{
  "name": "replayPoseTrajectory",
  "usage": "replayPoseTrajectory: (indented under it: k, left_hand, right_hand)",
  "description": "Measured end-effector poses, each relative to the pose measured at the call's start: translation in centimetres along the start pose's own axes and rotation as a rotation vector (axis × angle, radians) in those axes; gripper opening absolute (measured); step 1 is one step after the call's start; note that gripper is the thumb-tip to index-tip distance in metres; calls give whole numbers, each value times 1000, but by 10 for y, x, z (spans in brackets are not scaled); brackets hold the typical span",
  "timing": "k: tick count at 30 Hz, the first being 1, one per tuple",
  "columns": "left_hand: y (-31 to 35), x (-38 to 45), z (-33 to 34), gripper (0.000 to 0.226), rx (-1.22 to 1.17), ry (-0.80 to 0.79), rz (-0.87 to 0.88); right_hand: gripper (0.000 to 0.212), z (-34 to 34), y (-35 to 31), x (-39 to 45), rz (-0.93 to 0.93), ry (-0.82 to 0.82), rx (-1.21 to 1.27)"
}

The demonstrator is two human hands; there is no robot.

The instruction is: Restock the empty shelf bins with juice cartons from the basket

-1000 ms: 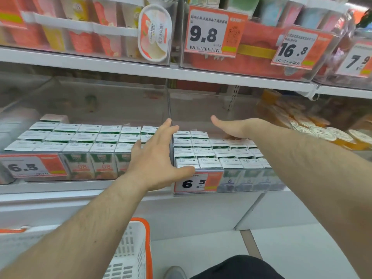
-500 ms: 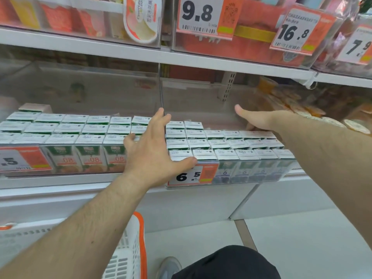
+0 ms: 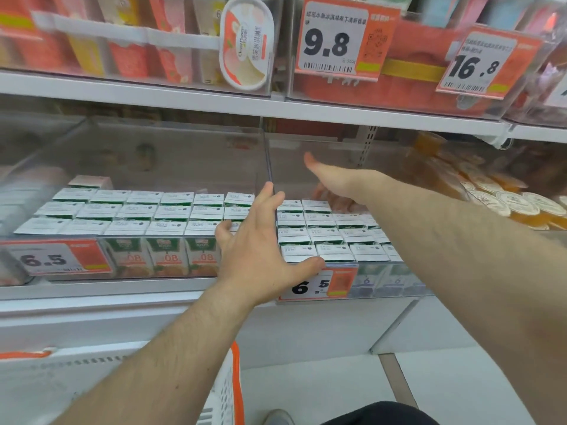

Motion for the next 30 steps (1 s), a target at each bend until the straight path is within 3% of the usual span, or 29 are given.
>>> replayPoseTrajectory:
  k: [4,8,12,16,20,30]
  left_hand:
    - [-2,1,2,109,-14,20,22]
    - [-2,0,2,97,-59,68,14]
    - [-2,1,4,74,-113,136,-74]
    - [2,0,6,57,-174,250,-101]
    - [2,0,8,56,-222,291,-112]
    - [-1,0,8,51,-203,270,-119]
  right_hand:
    - [104,17,-32,-5,-32,-66,-45]
    - [109,17,-20,-1,19,-48,34]
    - [107,-9,15,-7,110,216,130]
    - [98,-45,75,-28,248,410,-121]
    - [92,-42,114,-42,354,352,-190]
    - [102,-33,137,-37,431,344,-103]
Point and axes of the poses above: each hand's wrist, its own x-axis towards the middle knuckle, its own z-axis out of the palm, y = z × x, the point moved 6 cm from there along x, towards the middle knuckle, and after that the axes turned 7 degrees about -x, right-handed, at the moved point
